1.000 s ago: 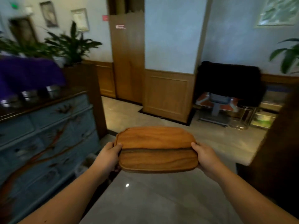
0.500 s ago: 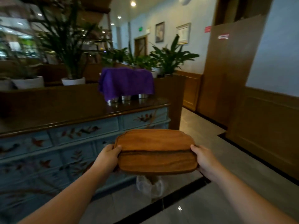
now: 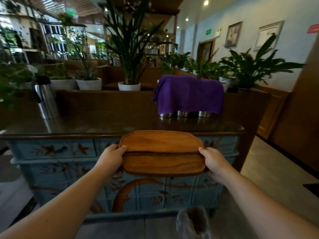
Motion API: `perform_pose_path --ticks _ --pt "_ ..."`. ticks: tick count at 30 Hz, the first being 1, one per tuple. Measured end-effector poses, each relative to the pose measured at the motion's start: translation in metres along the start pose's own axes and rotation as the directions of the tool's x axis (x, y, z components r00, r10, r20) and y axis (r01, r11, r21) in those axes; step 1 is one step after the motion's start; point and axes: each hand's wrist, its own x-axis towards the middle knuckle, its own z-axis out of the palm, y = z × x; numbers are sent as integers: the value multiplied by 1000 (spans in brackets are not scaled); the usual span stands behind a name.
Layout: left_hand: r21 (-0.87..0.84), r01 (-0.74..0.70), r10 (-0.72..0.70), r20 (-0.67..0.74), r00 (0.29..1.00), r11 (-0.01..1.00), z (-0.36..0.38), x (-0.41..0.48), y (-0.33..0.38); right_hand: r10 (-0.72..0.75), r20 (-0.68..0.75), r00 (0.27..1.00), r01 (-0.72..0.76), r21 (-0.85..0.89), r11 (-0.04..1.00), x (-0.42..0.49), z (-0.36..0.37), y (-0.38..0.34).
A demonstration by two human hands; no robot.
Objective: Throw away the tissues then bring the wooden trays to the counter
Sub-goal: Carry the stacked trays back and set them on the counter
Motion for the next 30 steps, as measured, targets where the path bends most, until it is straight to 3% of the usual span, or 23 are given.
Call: perform_pose_path --ticks 14,22,30 --pt "144 -14 24 -68 997 990 -57 247 14 -36 151 988 61 -165 984 235 147 -48" --pt "326 1 43 -126 991 945 -55 385 28 -51 215 975 110 -272 956 379 205 -76" --pt "495 9 59 -121 991 869 -61 496 25 -77 225 971 210 -658 723 476 254 -89"
